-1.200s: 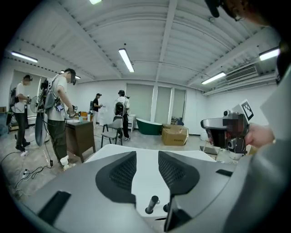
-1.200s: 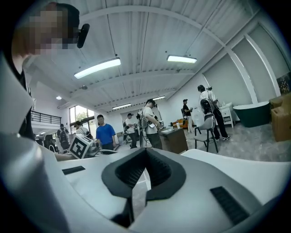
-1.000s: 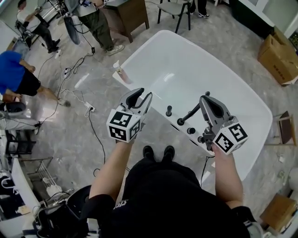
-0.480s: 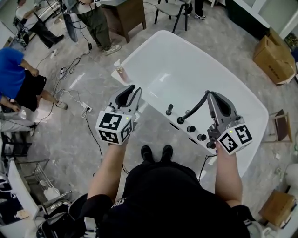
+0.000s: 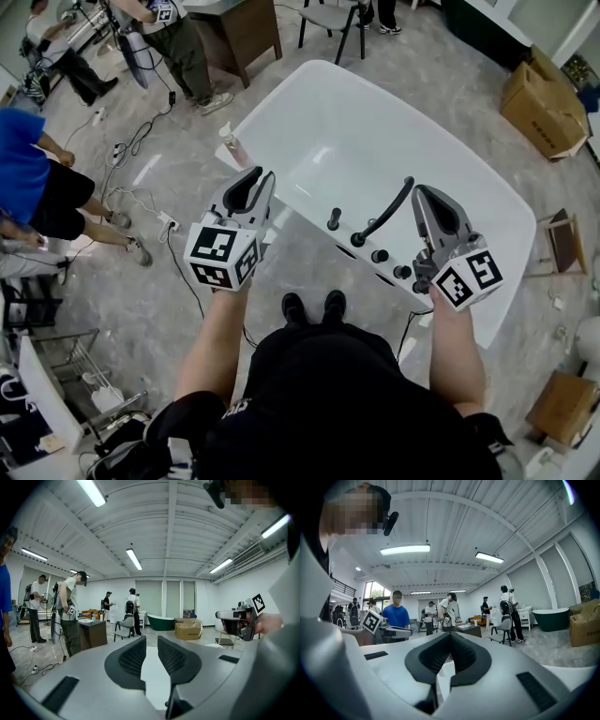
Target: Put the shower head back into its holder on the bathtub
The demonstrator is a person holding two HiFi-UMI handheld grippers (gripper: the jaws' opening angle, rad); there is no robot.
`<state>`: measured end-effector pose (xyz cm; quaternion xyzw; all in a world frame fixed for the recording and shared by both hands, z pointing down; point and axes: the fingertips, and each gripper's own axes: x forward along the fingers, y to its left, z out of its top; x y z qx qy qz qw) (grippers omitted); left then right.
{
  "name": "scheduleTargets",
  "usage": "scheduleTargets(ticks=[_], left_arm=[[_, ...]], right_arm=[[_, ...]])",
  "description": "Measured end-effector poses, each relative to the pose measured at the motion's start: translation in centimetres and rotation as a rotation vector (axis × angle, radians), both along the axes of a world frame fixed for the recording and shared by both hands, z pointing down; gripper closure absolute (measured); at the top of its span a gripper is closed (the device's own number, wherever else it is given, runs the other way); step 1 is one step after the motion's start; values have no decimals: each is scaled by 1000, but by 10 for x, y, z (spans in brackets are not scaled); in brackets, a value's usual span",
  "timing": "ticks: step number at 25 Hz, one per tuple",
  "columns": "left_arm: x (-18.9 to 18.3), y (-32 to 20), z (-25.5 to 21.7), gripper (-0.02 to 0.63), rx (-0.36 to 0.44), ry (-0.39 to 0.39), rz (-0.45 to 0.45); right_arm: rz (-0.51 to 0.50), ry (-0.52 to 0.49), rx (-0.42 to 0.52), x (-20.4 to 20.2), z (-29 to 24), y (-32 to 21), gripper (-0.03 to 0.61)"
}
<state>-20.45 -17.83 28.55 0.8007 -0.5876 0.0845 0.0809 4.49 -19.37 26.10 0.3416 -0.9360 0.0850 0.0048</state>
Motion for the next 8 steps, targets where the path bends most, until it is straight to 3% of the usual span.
scheduleTargets(ticks=[8], left_arm=[[5, -4, -1, 529, 1, -8, 13]], right_arm=[[-3, 7, 7, -2, 0, -1, 568]])
